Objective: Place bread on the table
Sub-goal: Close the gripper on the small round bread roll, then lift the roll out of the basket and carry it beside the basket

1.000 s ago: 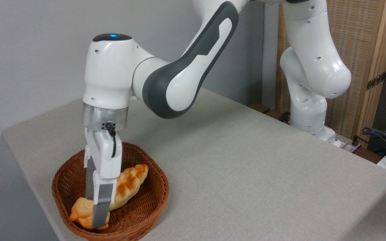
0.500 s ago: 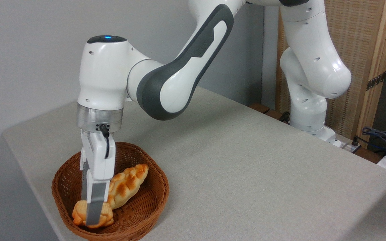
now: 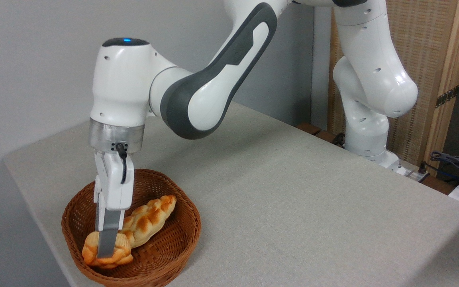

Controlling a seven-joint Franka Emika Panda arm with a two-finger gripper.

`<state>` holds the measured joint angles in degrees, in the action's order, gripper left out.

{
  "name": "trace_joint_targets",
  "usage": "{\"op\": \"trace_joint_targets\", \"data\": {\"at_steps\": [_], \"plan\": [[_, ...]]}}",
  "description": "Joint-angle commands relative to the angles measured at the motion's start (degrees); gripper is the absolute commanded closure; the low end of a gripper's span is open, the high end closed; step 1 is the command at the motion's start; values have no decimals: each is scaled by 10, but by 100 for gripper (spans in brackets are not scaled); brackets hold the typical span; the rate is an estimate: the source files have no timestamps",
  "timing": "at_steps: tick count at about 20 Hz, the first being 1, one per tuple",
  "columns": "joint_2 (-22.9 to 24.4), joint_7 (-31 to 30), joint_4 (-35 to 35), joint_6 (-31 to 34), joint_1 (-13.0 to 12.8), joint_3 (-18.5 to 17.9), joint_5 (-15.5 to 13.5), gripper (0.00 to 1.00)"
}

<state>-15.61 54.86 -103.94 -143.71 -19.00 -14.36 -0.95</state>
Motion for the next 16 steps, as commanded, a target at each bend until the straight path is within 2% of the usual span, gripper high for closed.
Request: {"op": "trace_joint_targets", "data": {"at_steps": [1, 2, 5, 9, 11, 16], "plan": [[50, -7, 1, 68, 6, 2, -1, 81], [62, -7, 1, 84, 7, 0, -8, 78], [98, -9, 1, 150, 12, -4, -32, 77], [157, -19, 0, 267, 47, -4, -58, 77], [179, -28, -2, 323, 57, -5, -59, 76], [218, -33, -27, 443, 57, -20, -59, 74]]}}
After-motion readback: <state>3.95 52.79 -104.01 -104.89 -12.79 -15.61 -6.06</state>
